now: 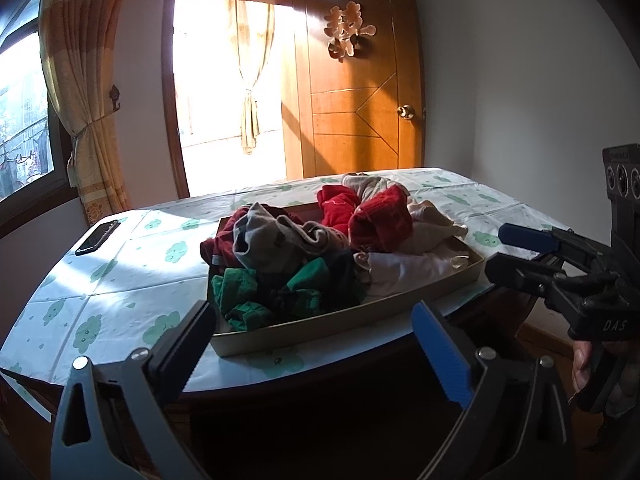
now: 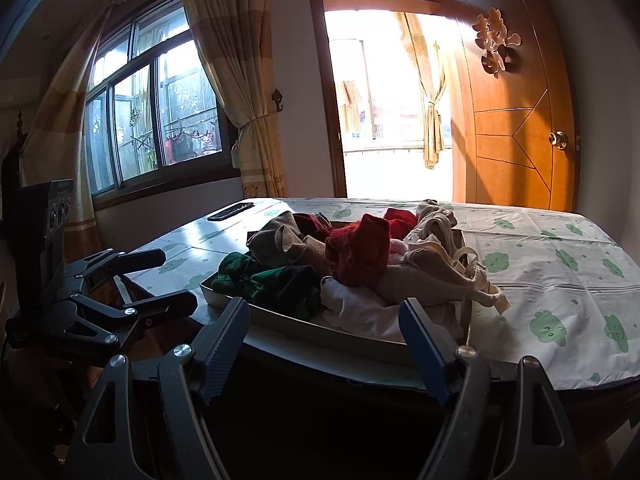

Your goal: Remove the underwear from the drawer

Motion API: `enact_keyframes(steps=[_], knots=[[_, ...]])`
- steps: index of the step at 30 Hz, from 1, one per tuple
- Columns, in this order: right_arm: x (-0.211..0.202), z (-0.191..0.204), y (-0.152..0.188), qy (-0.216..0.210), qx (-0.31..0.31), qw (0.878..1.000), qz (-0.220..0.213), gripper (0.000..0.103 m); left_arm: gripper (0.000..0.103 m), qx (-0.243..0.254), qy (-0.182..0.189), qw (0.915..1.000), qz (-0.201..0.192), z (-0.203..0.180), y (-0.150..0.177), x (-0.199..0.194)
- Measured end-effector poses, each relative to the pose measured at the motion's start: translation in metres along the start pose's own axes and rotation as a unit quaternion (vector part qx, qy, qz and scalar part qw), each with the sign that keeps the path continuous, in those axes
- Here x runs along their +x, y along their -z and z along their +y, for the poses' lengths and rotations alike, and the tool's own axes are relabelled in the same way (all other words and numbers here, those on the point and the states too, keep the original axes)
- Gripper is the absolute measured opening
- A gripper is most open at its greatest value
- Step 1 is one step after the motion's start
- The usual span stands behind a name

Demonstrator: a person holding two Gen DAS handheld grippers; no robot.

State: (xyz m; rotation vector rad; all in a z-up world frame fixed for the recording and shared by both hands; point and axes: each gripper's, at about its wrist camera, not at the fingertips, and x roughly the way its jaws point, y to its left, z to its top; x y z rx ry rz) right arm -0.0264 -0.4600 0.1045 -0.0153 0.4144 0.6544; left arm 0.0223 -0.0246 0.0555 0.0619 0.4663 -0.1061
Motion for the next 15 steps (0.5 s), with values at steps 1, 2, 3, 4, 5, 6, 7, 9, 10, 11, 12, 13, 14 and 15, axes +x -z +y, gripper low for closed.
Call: enact_keyframes(steps=[1,2,3,4,5,6,7,9,10,11,12,13,14,15], knots=[[-0.0002,-0.0002,0.0000,0.000,0.000,1.000,0.000,0.079,0.100,0.000,0.000,1.0000,0.000,-0.0004,-0.0001,0.0003],[-0.0002,-0.0003,0.0001,0.000,0.000,1.000,0.001,0.079,0.100,0.000,-0.001,1.0000,0.001,-0.0003,-0.0001,0.0004],[-0.0003,-0.0002,0.0001,0.000,0.000,1.000,0.001,0.079,0.100,-0.001,-0.002,1.0000,0.001,-0.0002,0.0000,0.0004],[-0.0003,-0.0002,0.0001,0.000,0.000,1.000,0.001,0.079,0.100,-0.003,-0.004,1.0000,0.002,0.0001,0.0001,0.0008],[-0.0004,-0.0001,0.0002,0.000,0.000,1.000,0.001,0.079,0.100,-0.004,-0.005,1.0000,0.004,0.0006,0.0003,0.0008],[-0.0007,-0.0001,0.0004,0.000,0.000,1.000,0.001,0.079,0.100,-0.005,-0.005,1.0000,0.006,0.0008,0.0004,0.0014],[-0.0006,0.0000,0.0006,0.000,0.000,1.000,0.001,0.079,0.101,-0.006,-0.006,0.9999,0.008,0.0010,0.0004,0.0021],[-0.0011,0.0000,0.0010,0.000,0.000,1.000,0.001,0.079,0.103,-0.007,-0.011,0.9999,0.010,0.0010,0.0005,0.0032],[-0.0011,0.0000,0.0013,0.000,0.001,1.000,0.001,0.079,0.103,-0.007,-0.013,0.9998,0.011,0.0009,0.0006,0.0039],[-0.0011,-0.0001,0.0012,0.000,0.001,1.000,0.001,0.079,0.103,-0.011,-0.013,0.9998,0.012,0.0015,0.0007,0.0044],[-0.0011,0.0001,0.0020,0.000,0.001,1.000,0.001,0.079,0.103,-0.015,-0.008,0.9998,0.013,0.0026,0.0011,0.0048],[-0.0012,0.0001,0.0021,0.000,0.001,1.000,0.001,0.079,0.103,-0.018,-0.002,0.9998,0.013,0.0032,0.0017,0.0050],[-0.0011,0.0000,0.0021,0.000,0.001,1.000,0.001,0.079,0.103,-0.019,-0.002,0.9997,0.012,0.0035,0.0024,0.0049],[-0.0013,-0.0001,0.0022,0.000,0.001,1.000,0.001,0.079,0.103,-0.017,-0.004,0.9998,0.010,0.0031,0.0030,0.0046]])
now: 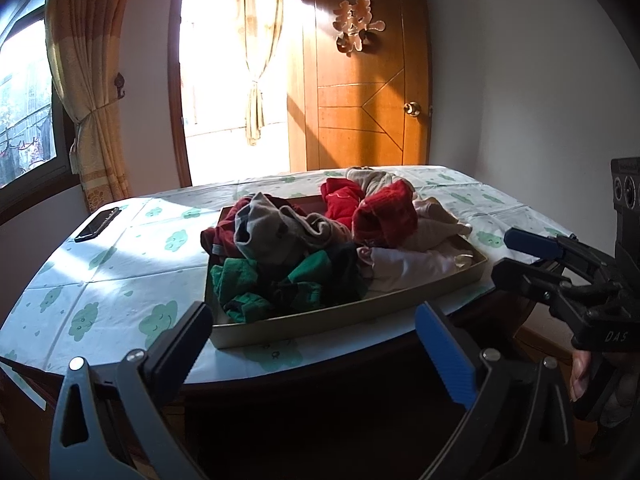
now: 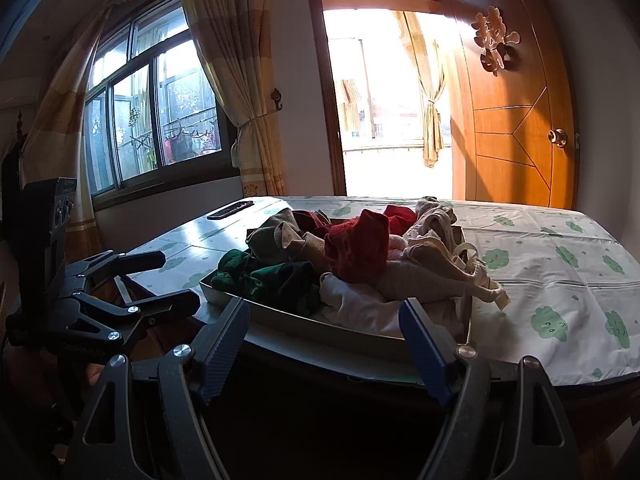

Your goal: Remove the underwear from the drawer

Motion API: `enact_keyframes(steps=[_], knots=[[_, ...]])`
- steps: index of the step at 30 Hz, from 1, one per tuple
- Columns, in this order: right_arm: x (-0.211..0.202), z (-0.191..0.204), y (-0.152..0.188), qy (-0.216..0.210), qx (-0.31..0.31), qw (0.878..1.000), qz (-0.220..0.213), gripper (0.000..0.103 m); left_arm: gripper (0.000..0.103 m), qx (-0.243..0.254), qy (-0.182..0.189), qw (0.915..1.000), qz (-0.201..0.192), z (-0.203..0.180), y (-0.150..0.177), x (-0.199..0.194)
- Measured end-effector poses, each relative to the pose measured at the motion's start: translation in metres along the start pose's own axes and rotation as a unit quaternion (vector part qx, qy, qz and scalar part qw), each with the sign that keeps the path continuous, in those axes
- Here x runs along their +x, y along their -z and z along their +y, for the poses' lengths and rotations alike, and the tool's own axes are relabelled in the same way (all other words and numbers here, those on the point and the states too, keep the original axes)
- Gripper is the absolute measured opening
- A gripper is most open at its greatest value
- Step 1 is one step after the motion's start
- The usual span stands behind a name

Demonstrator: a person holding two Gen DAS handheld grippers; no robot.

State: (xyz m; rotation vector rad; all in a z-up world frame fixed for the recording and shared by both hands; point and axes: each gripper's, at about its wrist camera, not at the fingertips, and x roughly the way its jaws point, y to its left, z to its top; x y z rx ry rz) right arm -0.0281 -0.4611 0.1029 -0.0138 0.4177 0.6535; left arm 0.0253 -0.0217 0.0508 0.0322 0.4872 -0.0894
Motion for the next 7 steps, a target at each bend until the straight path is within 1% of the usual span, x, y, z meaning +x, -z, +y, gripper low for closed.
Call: enact_keyframes(steps=[7], knots=[[0.0004,-0.0004,0.0027,0.000,0.001,1.000,0.003,0.079,0.103,0.001,0.006,1.0000,-0.001,-0.0024,0.0015,-0.0012]])
